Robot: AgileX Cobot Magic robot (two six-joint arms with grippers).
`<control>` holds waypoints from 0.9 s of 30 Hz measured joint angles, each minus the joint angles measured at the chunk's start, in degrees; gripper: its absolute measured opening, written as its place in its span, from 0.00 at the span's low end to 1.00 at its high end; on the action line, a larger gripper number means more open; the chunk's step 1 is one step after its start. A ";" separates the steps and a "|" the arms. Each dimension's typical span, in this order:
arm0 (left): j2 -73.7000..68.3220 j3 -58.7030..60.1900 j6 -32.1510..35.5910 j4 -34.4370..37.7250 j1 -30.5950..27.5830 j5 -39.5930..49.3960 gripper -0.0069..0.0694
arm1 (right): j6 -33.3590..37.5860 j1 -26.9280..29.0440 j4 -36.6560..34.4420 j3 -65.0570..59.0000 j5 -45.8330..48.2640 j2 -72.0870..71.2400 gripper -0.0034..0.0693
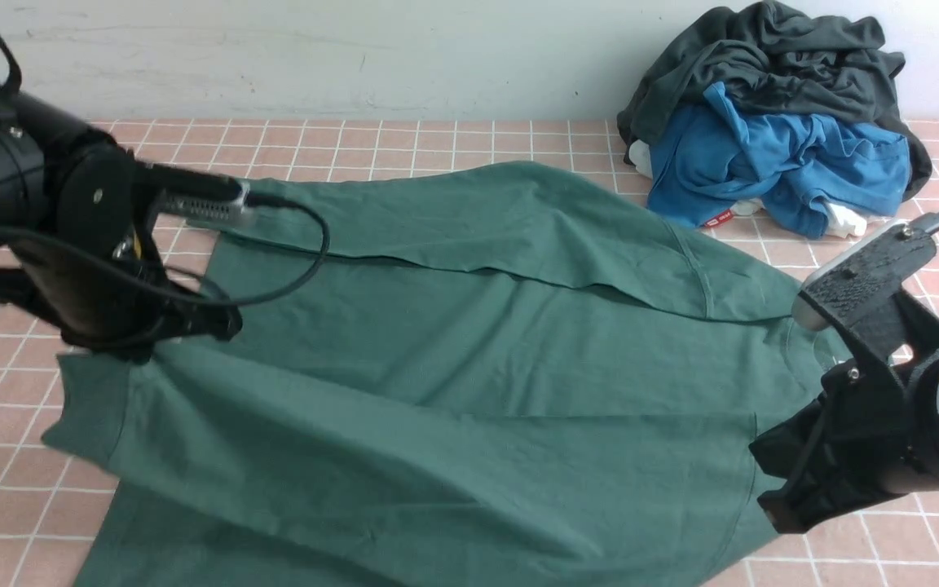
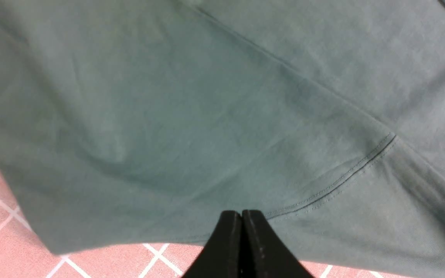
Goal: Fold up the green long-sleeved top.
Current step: Use the left arm to drag and place the cuff at the centered position on the left edge of the fabric, then use the left arm to clamp the cuff farthest from it
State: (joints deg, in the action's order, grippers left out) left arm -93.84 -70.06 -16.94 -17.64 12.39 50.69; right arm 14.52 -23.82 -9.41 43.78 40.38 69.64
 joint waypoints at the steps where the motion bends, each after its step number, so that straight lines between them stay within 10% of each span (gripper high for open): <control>1: -1.10 -2.02 0.56 -0.06 0.00 0.00 0.11 | 0.00 0.00 0.00 0.00 0.00 0.00 0.03; 9: -17.99 -20.59 4.75 -2.65 0.00 3.09 0.13 | 0.04 0.00 0.00 0.00 -0.05 0.00 0.03; 17: -36.79 -47.80 11.23 -2.58 -0.87 16.36 0.44 | 0.09 0.00 -0.85 0.00 -0.11 0.00 0.03; 27: -44.61 -62.64 13.56 9.94 -6.21 19.92 0.57 | -0.02 0.75 -1.44 0.11 -3.29 2.47 0.03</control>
State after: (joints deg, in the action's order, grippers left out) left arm -138.45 -132.70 -3.38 -7.70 6.19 70.61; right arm 14.50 -23.08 -10.86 43.90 37.09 72.11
